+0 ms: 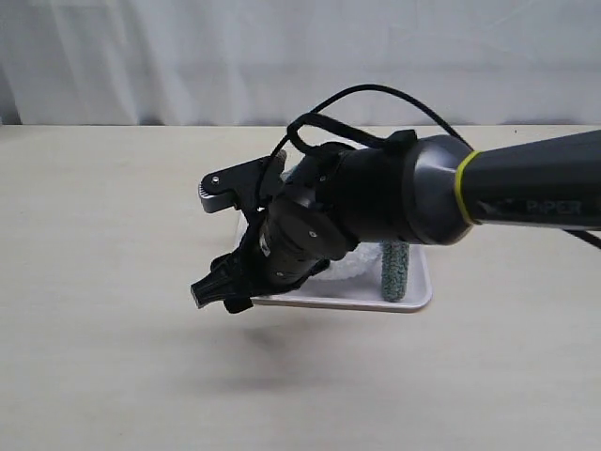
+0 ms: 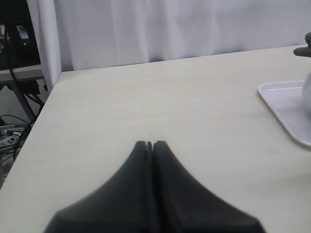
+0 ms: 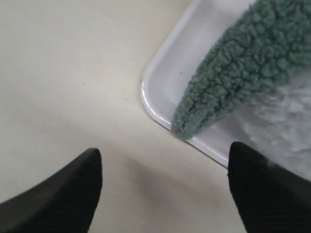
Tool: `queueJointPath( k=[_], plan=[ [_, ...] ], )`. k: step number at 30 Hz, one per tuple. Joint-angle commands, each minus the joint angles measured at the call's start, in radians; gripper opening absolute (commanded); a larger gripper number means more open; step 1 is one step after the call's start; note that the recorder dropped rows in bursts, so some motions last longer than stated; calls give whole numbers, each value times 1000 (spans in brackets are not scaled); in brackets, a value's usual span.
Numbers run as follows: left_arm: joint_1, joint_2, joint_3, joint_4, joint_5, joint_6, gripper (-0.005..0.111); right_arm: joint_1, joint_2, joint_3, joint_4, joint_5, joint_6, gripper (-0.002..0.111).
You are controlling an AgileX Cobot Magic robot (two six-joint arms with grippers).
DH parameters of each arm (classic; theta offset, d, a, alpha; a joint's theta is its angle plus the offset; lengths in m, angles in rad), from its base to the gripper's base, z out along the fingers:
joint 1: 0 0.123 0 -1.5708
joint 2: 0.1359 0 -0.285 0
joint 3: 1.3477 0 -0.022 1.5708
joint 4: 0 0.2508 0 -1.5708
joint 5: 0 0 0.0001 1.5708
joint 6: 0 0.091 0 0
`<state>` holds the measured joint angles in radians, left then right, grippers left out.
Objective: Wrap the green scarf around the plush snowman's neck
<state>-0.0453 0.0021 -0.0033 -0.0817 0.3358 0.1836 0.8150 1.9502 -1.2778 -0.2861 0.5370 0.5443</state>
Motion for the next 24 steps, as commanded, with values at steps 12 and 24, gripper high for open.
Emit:
queueJointPath(
  k=[12,24],
  plan=[
    [3,-2,3,-1,-13,-3,0,-3,118,5,-380,-97,417,69],
    [3,-2,3,-3,-13,-3,0,-3,194,5,-432,-207,496,40]
  ],
)
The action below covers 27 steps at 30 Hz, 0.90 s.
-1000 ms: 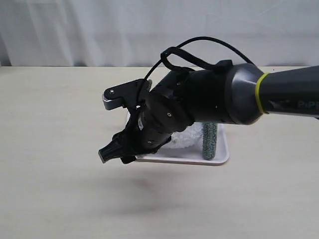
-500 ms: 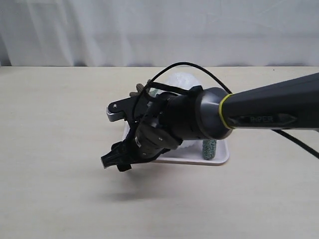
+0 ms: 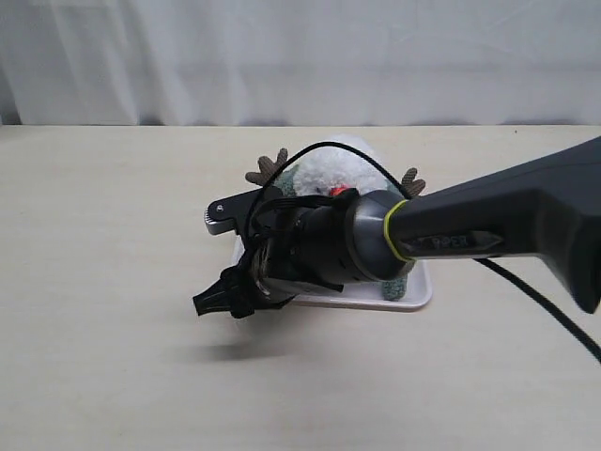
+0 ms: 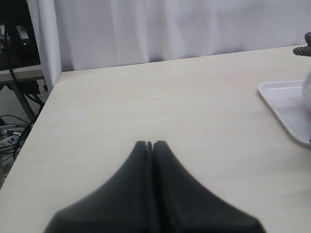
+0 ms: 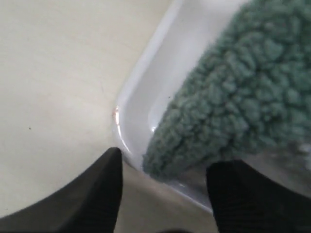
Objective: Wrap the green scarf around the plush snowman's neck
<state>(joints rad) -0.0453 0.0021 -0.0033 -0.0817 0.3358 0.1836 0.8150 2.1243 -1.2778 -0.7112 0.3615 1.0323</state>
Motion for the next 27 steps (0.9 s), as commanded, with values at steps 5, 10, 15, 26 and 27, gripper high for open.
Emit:
queueJointPath(
  k=[5,10,15,26,27],
  plan=[
    [3,-2,3,-3,-13,-3,0,-3,16,5,-15,-13,-24,17],
    [3,-2,3,-3,-13,-3,0,-3,-19,5,-15,29,-53,4],
    [3,-2,3,-3,-13,-3,0,1,-72,5,-7,150,-115,4],
    [3,-2,3,2,-13,-3,0,1,-147,5,206,340,-405,4],
    [3,-2,3,2,-13,-3,0,1,-147,5,206,372,-419,4]
  ],
)
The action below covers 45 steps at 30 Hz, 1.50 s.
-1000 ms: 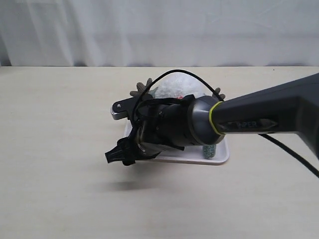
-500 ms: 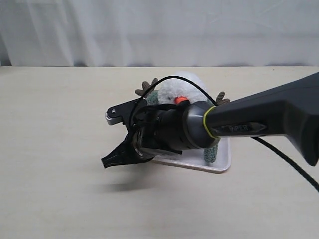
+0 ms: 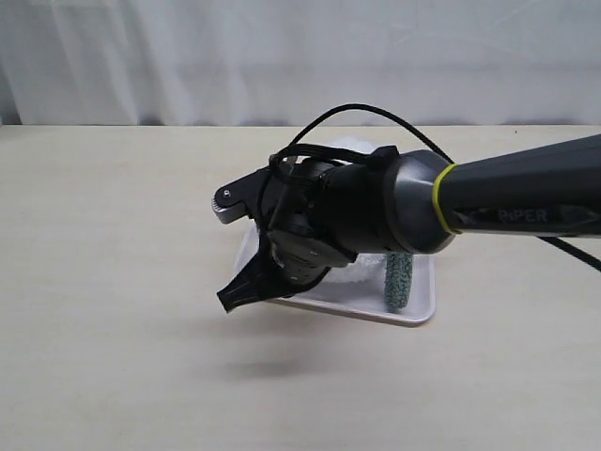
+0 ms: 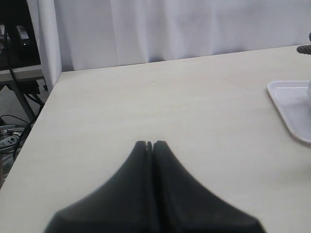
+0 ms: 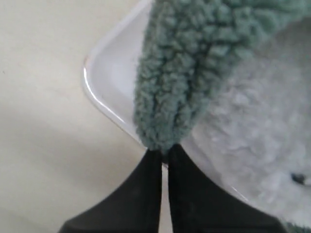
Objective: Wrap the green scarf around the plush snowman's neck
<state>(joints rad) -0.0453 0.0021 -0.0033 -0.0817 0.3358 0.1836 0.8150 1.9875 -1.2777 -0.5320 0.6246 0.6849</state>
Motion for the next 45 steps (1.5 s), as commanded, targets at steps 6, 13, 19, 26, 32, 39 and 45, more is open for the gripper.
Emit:
queueJointPath(
  k=[6,13,19,26,32,39,45],
  plan=[
    [3,-2,3,2,-13,-3,0,1,-11,5,26,232,-152,4],
    [3,-2,3,2,-13,-3,0,1,-11,5,26,322,-221,4],
    [3,-2,3,2,-13,-3,0,1,-11,5,15,399,-286,4],
    [3,-2,3,2,-13,-3,0,1,-11,5,17,402,-310,4],
    [3,-2,3,2,-11,-3,0,1,-23,5,226,242,-386,32],
    [3,-2,3,-1,-13,-3,0,1,-25,7,336,23,-304,69],
    [3,-2,3,-1,-13,-3,0,-1,0,7,193,-86,-85,69]
  ],
)
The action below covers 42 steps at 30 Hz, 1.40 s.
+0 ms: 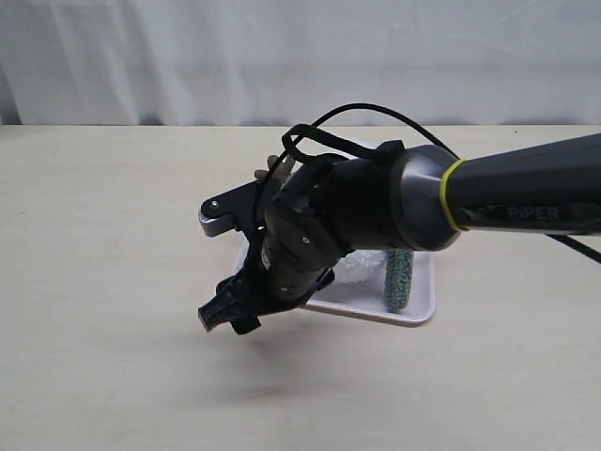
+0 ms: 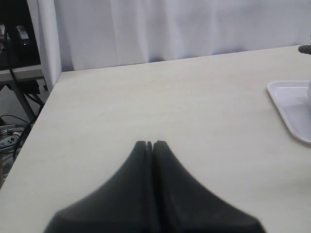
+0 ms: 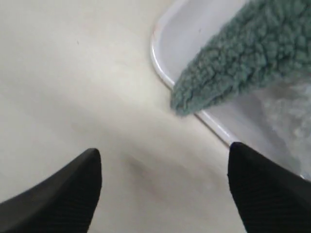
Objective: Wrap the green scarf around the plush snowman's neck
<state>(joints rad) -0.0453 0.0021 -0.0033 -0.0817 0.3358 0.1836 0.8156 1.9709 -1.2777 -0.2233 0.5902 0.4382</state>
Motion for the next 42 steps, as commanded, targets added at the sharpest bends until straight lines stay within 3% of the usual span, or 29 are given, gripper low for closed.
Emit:
queueJointPath(
  k=[1,8,13,16,19,26,30,42],
  plan=[
    [3,-2,3,-1,-13,-3,0,-2,24,7,-163,-51,222,69],
    [3,-2,3,-1,-13,-3,0,-2,97,5,-239,-221,338,69],
    [3,-2,3,-1,-13,-3,0,-2,126,5,-445,-192,535,69],
    [3,-2,3,2,-13,-3,0,-2,130,5,-622,-197,708,61],
    [3,-2,3,2,-13,-3,0,-2,134,5,-674,-199,728,48],
    [3,-2,3,2,-13,-3,0,-2,134,5,-683,-192,667,4],
    [3,-2,3,2,-13,-3,0,0,120,5,-659,-138,600,4],
    [3,-2,3,2,-13,-3,0,0,62,5,-365,71,144,4]
  ],
)
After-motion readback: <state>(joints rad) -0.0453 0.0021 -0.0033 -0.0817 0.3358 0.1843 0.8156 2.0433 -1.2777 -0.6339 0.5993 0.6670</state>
